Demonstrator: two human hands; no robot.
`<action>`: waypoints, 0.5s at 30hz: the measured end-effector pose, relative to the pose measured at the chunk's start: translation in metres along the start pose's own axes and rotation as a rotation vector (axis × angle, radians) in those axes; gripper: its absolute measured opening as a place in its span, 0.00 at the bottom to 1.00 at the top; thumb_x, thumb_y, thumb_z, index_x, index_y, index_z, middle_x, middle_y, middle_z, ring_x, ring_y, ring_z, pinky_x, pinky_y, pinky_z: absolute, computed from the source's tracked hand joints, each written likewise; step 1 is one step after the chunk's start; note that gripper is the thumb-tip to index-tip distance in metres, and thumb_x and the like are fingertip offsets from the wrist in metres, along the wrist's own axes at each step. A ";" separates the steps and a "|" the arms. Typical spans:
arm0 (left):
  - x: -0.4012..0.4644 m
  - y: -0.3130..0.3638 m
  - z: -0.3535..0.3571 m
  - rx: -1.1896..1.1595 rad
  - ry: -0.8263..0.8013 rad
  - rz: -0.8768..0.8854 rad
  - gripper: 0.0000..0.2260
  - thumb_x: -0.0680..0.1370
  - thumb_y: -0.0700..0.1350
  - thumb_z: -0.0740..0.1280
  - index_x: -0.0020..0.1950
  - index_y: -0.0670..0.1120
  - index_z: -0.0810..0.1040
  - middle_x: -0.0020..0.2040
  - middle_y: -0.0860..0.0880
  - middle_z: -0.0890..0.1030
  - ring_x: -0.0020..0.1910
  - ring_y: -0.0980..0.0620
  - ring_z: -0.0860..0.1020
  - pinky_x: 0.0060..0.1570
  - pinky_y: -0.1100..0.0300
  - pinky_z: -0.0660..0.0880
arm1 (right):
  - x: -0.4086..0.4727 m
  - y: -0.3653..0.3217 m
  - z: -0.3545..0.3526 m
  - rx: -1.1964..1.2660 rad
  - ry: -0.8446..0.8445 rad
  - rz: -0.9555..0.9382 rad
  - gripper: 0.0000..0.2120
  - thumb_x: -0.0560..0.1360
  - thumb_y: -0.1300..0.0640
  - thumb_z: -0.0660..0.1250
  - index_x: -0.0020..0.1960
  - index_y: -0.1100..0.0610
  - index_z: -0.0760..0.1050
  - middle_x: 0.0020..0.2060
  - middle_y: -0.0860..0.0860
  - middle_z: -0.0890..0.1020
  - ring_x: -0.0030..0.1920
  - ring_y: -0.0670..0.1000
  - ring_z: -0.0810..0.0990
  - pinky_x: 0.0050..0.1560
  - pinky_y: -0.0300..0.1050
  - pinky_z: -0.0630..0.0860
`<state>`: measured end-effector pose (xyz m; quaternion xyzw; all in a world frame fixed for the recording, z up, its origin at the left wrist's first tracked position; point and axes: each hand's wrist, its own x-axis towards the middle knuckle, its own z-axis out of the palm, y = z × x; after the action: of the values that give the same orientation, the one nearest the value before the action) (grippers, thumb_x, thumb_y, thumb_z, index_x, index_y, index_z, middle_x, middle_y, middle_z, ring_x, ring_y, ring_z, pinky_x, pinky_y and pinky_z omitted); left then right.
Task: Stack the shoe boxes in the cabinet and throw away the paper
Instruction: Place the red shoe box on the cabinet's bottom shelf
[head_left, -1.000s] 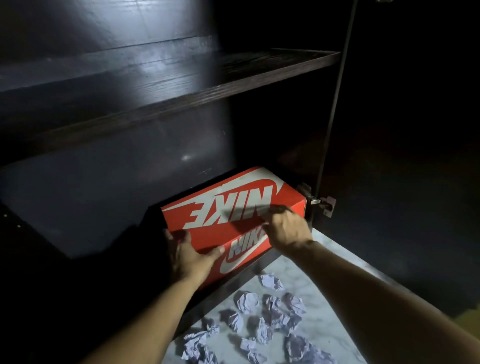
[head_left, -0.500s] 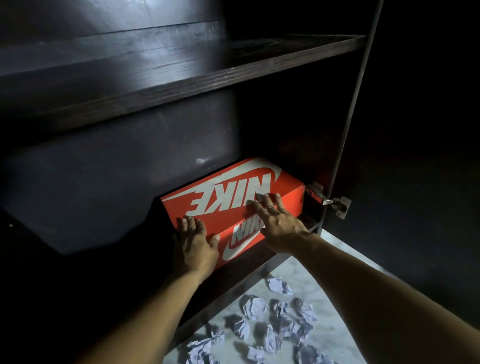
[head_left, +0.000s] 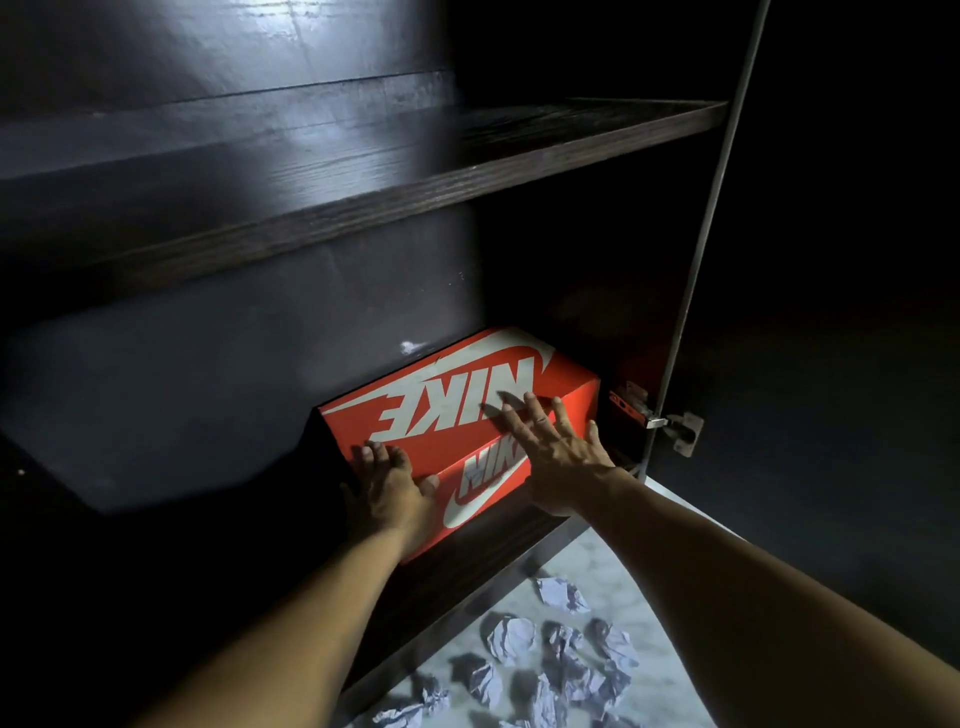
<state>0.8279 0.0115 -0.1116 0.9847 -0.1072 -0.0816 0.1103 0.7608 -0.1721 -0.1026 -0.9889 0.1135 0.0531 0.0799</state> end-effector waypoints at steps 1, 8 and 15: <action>-0.002 0.000 0.000 -0.008 -0.005 0.006 0.33 0.82 0.58 0.55 0.79 0.45 0.44 0.79 0.44 0.40 0.77 0.45 0.35 0.74 0.42 0.37 | -0.005 0.002 -0.001 -0.011 0.005 0.004 0.45 0.77 0.52 0.65 0.77 0.44 0.33 0.77 0.51 0.33 0.77 0.61 0.35 0.72 0.70 0.45; -0.051 0.021 -0.016 0.096 0.065 0.151 0.36 0.79 0.62 0.57 0.79 0.46 0.47 0.79 0.41 0.41 0.77 0.41 0.35 0.70 0.40 0.33 | -0.067 0.026 -0.042 0.154 -0.012 0.014 0.34 0.77 0.51 0.61 0.78 0.44 0.48 0.79 0.48 0.51 0.77 0.55 0.58 0.73 0.54 0.64; -0.129 0.094 -0.055 -0.138 -0.304 0.301 0.22 0.77 0.51 0.68 0.67 0.43 0.70 0.64 0.45 0.74 0.63 0.46 0.73 0.57 0.56 0.69 | -0.182 0.052 -0.128 0.020 -0.027 0.081 0.17 0.77 0.49 0.64 0.63 0.51 0.76 0.59 0.54 0.80 0.58 0.58 0.78 0.51 0.43 0.72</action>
<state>0.6955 -0.0376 -0.0188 0.9241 -0.2625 -0.2187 0.1711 0.5832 -0.2047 0.0377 -0.9819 0.1528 0.0684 0.0891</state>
